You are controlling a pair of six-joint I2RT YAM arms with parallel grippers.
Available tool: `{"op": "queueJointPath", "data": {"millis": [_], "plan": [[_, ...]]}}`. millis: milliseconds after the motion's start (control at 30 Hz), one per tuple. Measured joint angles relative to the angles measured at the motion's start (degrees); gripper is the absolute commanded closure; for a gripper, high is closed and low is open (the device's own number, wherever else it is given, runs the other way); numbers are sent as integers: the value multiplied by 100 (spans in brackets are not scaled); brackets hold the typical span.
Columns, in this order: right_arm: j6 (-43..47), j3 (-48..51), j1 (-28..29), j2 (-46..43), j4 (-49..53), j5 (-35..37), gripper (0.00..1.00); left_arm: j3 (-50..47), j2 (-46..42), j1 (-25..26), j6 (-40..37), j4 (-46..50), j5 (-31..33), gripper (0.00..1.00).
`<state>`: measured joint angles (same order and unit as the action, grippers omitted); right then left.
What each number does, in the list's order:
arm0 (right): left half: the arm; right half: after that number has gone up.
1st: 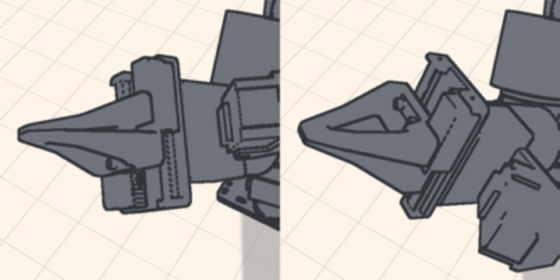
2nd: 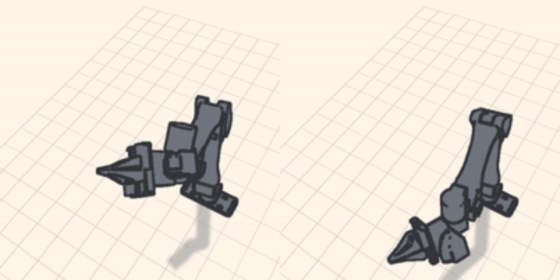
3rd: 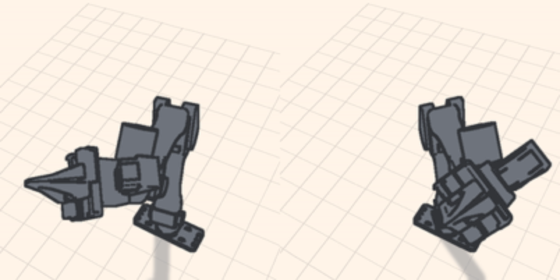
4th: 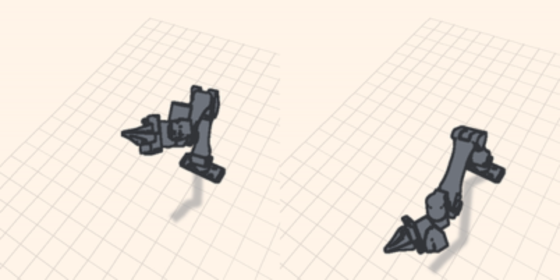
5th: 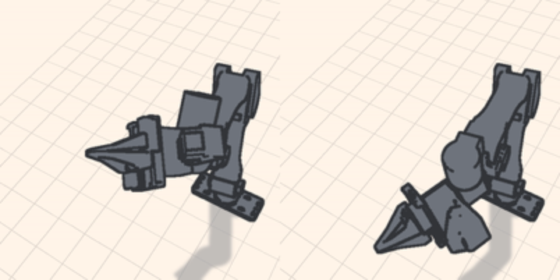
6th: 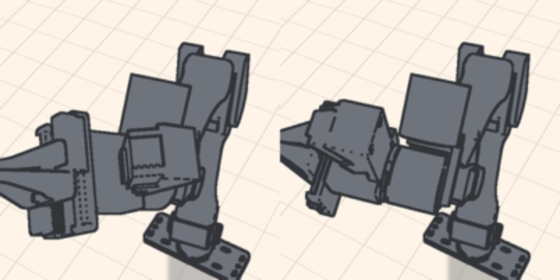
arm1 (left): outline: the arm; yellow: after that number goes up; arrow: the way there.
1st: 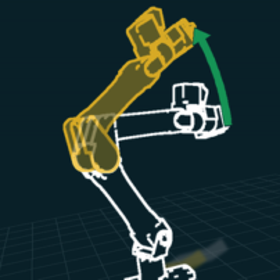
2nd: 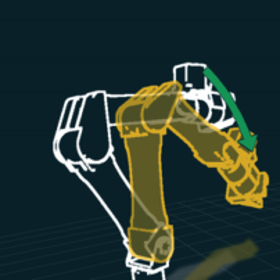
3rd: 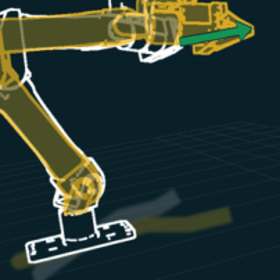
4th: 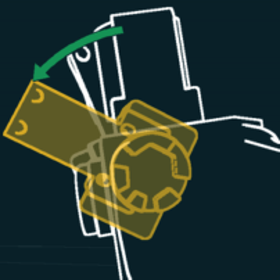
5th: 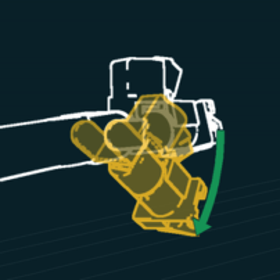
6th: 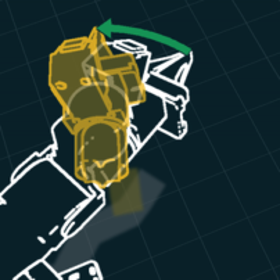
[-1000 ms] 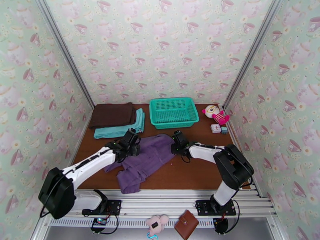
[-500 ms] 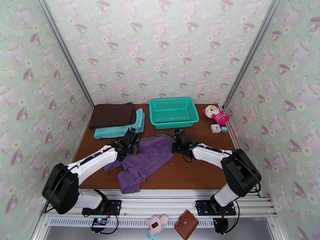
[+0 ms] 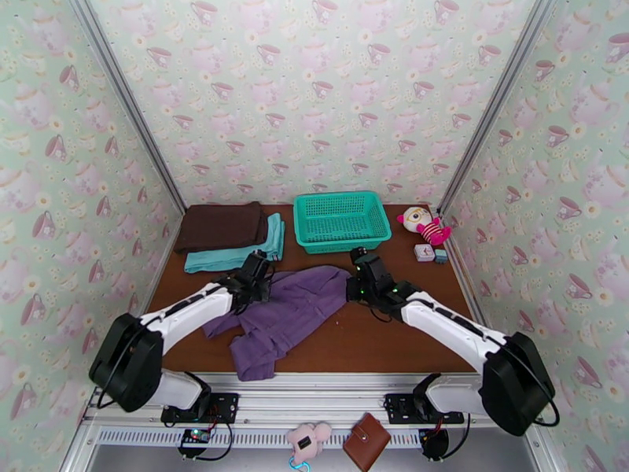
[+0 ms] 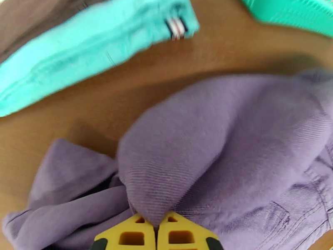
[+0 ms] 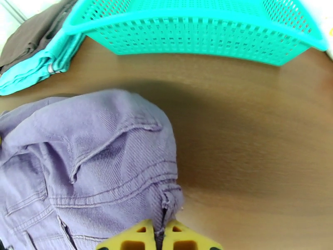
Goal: Fold and stack the trousers
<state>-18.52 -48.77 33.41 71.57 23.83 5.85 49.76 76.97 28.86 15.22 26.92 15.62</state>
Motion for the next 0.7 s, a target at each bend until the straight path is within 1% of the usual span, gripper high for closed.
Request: {"op": "queueJointPath", "data": {"millis": [133, 233, 300, 400, 500, 600, 700], "plan": [[190, -192, -2, -874, 605, 133, 100, -28, -1458, 2, 98, 197, 229, 100], [326, -632, 0, -1467, 1075, 144, 100, -28, -2269, 42, 166, 400, 328, 100], [391, -997, 7, -1749, 1338, 173, 100, -28, -2564, 76, 240, 501, 291, 100], [501, -1665, 39, -1926, 1838, 391, 100, -24, -2623, 149, 306, 498, 79, 100], [619, -2238, 42, -1945, 2332, 664, 100, -20, -2365, 341, 317, 306, -195, 100], [741, -2441, 42, -2131, 2745, 909, 100, -35, -2197, 656, 221, 39, -350, 100], [870, -2514, 37, -2365, 3051, 1244, 100, -116, -2175, 861, 125, -376, -579, 100]]}}
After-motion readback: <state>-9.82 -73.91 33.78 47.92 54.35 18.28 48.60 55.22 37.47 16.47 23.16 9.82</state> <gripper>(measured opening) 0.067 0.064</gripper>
